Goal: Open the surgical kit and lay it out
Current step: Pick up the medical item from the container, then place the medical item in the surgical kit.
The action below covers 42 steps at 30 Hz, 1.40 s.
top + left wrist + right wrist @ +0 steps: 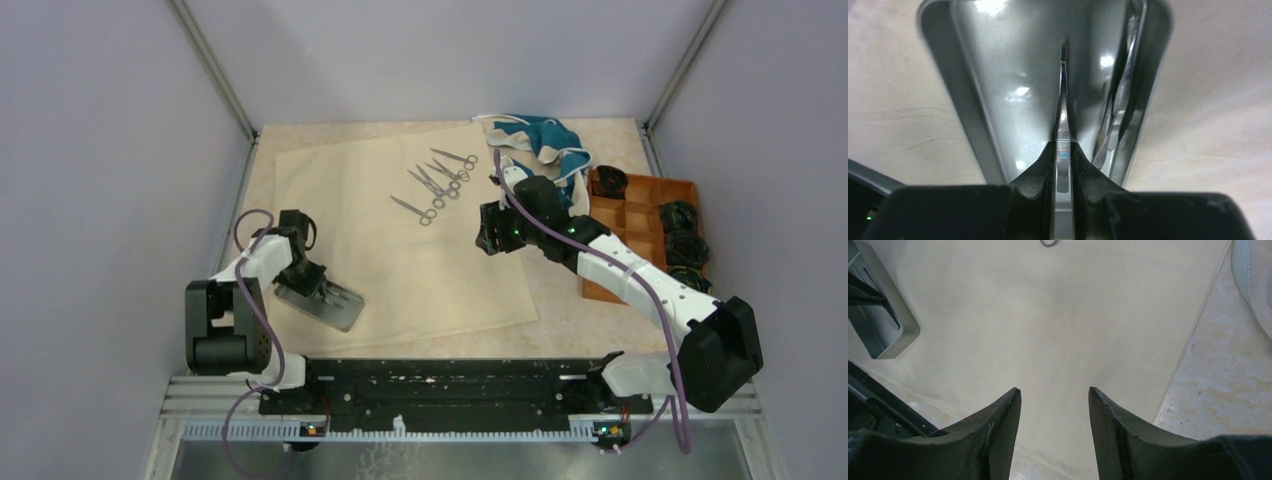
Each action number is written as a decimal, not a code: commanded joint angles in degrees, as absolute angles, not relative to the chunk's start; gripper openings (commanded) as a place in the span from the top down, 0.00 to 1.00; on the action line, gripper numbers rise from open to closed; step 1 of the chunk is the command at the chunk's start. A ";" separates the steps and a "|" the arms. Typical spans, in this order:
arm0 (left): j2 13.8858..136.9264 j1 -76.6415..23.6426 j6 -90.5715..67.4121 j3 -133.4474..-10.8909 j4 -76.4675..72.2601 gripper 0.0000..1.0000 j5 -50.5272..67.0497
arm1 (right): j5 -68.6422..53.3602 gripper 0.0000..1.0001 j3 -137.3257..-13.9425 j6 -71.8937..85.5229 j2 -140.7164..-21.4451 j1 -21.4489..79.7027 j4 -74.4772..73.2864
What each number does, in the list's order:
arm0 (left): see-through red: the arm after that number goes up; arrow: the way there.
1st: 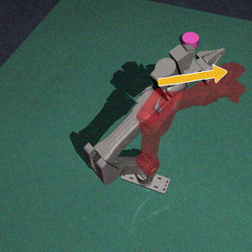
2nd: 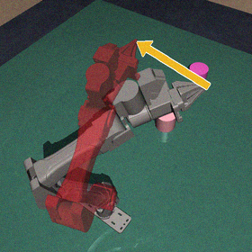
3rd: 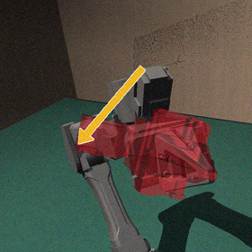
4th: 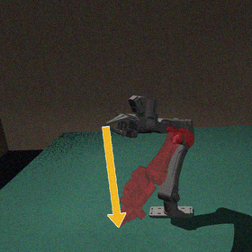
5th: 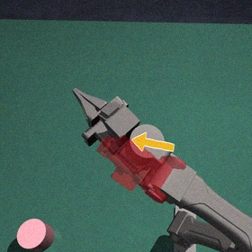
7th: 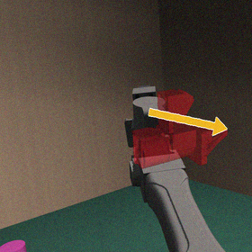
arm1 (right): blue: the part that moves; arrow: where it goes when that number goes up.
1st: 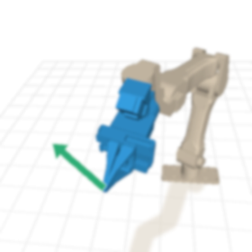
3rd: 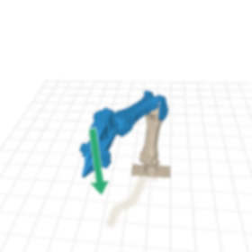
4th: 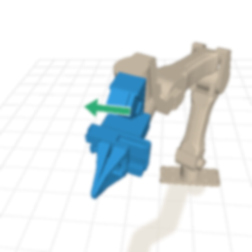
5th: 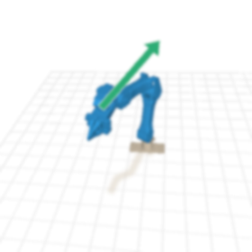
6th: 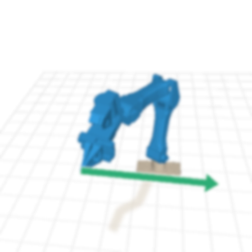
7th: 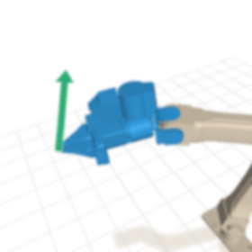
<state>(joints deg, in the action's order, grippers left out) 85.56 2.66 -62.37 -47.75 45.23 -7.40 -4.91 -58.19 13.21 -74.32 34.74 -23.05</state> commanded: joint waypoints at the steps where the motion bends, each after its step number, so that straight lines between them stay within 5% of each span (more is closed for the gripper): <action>1: 77.70 2.90 -61.04 -45.50 48.18 0.86 -6.85 | -6.89 0.47 -60.48 13.68 -71.61 35.18 -21.09; 9: 59.86 2.90 -62.76 -45.49 53.11 1.00 0.71 | -16.77 0.47 -62.03 16.70 -73.96 35.21 -19.25; 16: 53.81 1.49 -61.93 -41.75 18.51 1.00 26.51 | -29.65 0.48 -63.56 13.96 -75.01 38.37 -9.18; 27: 53.40 -15.50 -63.78 -40.28 -1.13 1.00 16.70 | -18.74 0.50 -69.31 1.42 -81.44 49.39 -5.58; 36: 54.95 -18.25 -64.73 -39.84 -3.94 1.00 15.22 | -14.00 0.66 -73.56 5.62 -86.80 49.99 -8.29; 42: 55.42 -18.80 -64.40 -40.20 -2.98 1.00 14.38 | -13.99 0.66 -74.73 6.71 -88.68 50.29 -6.70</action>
<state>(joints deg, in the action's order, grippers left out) 55.02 -18.35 -64.47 -40.32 0.40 15.75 -15.20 -71.37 5.63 -88.01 49.52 -8.71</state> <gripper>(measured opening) 0.168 0.339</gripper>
